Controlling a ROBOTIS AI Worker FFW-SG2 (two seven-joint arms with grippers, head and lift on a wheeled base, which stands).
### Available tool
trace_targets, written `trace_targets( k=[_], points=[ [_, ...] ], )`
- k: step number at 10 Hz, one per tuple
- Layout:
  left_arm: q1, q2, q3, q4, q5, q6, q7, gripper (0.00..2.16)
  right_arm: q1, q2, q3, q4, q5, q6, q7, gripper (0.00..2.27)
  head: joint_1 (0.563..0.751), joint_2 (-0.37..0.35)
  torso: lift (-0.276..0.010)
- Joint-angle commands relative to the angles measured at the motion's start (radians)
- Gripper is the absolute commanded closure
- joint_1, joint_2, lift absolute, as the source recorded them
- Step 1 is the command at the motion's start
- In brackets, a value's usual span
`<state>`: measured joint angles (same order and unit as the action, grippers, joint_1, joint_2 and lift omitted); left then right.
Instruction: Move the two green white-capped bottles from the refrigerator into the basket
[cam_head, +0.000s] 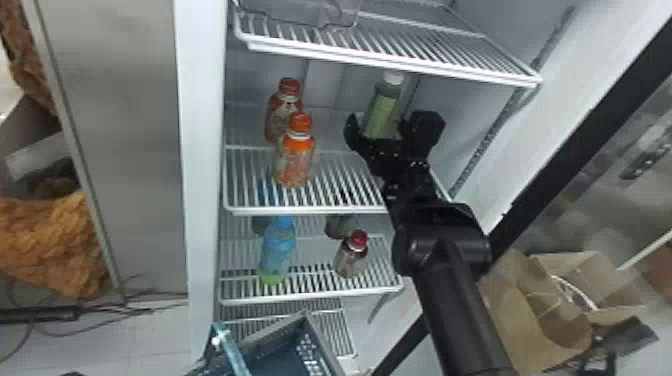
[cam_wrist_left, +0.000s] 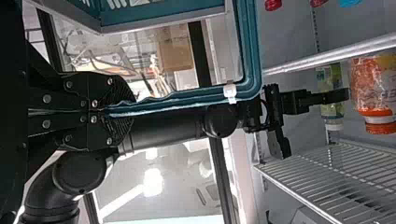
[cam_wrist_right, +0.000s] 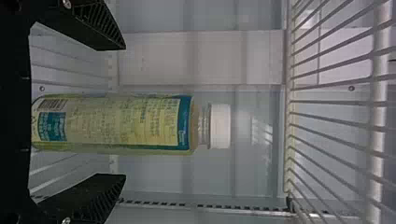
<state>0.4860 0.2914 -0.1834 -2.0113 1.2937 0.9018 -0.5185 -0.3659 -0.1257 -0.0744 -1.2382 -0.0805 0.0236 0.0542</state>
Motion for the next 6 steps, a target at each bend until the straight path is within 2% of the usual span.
trace_targets(
  k=[1,4,6],
  points=[
    [0.000,0.000,0.000,0.000,-0.002,-0.001,0.000,1.20,-0.027,-0.002,0.003,0.039,0.003,0.001,-0.005,0.06,0.695,-0.350,-0.004],
    [0.000,0.000,0.000,0.000,-0.002,0.001,0.000,1.20,-0.056,-0.005,0.011,0.074,0.011,0.001,-0.020,0.28,0.695,-0.350,-0.004],
    [0.000,0.000,0.000,0.000,-0.002,0.001,0.000,1.20,-0.056,-0.005,0.013,0.074,0.009,0.001,-0.022,0.58,0.695,-0.350,-0.004]
  ],
)
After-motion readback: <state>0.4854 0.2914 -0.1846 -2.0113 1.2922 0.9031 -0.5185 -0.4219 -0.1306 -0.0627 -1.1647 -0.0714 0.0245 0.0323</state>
